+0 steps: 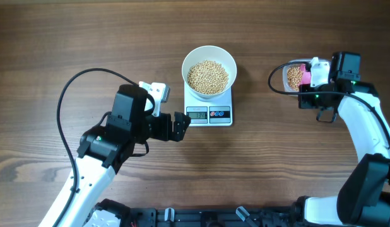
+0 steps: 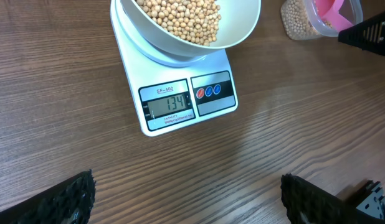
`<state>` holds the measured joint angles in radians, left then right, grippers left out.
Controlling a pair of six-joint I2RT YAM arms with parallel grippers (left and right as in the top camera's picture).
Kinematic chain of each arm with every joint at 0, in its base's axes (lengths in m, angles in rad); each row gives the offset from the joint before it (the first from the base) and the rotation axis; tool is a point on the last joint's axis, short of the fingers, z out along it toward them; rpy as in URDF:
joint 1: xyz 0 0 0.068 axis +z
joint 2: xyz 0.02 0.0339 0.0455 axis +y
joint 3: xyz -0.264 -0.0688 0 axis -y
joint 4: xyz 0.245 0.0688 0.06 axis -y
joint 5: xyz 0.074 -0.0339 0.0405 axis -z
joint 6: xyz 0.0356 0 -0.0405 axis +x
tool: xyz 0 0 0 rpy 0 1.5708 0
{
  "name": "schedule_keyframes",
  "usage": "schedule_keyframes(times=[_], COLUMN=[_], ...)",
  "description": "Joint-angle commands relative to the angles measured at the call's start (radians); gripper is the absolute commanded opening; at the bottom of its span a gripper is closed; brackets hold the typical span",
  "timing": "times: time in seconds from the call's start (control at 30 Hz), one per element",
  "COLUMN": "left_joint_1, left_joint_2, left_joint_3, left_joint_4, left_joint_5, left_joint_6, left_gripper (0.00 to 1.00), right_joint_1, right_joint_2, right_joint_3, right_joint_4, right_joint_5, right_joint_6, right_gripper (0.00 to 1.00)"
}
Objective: Scoop item into bowl and weigh 150g on scale
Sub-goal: 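Dip the scoop into the soybeans and lift a scoopful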
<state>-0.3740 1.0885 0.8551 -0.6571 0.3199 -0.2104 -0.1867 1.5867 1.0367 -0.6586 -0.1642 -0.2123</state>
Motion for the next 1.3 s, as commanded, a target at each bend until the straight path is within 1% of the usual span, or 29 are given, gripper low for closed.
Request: schedule_keyframes(times=[0.0,0.1,0.17,0.23,0.37,0.47,0.6,0.83,1.0,1.2,1.27], left_joint_1=[-0.004,-0.004,-0.004,-0.004,-0.004,-0.004,-0.004,-0.004,-0.004,-0.004,-0.004], left_joint_2=[0.000,0.000,0.000,0.000,0.000,0.000,0.000,0.000,0.000,0.000,0.000], left_joint_3=[-0.004,-0.004,-0.004,-0.004,-0.004,-0.004,-0.004,-0.004,-0.004,-0.004,-0.004], left_joint_4=[0.003,0.003,0.003,0.003,0.003,0.003,0.003,0.003,0.003,0.003,0.003], left_joint_5=[0.004,0.004,0.004,0.004,0.004,0.004,0.004,0.004,0.004,0.004,0.004], left_joint_6=[0.016,0.016,0.016,0.016,0.016,0.016,0.016,0.016,0.016,0.016,0.016], left_gripper=[1.00,1.00,1.00,1.00,1.00,1.00,1.00,1.00,1.00,1.00,1.00], right_joint_1=[0.002,-0.019,-0.045,-0.084,-0.161,-0.193,-0.198,-0.200,-0.201,-0.279,-0.334], right_joint_2=[0.030,0.030,0.030,0.030,0.031,0.031,0.031,0.031,0.033,0.056,0.070], right_joint_3=[-0.014,-0.014,-0.014,-0.014,-0.014,-0.014,-0.014,-0.014,-0.014,-0.014,-0.014], right_joint_4=[-0.005,0.007,0.007,0.006,0.005,-0.001,-0.017,-0.011,-0.014,-0.013,-0.013], right_joint_5=[-0.098,-0.149,-0.208,-0.272,-0.464,-0.550,-0.560,-0.521,-0.522,-0.636,-0.737], right_joint_6=[0.019,0.058,0.061,0.098,0.129,0.145,0.146,0.211,0.216,0.215,0.212], right_gripper=[0.04,0.04,0.04,0.04,0.04,0.04,0.04,0.04,0.04,0.04,0.05])
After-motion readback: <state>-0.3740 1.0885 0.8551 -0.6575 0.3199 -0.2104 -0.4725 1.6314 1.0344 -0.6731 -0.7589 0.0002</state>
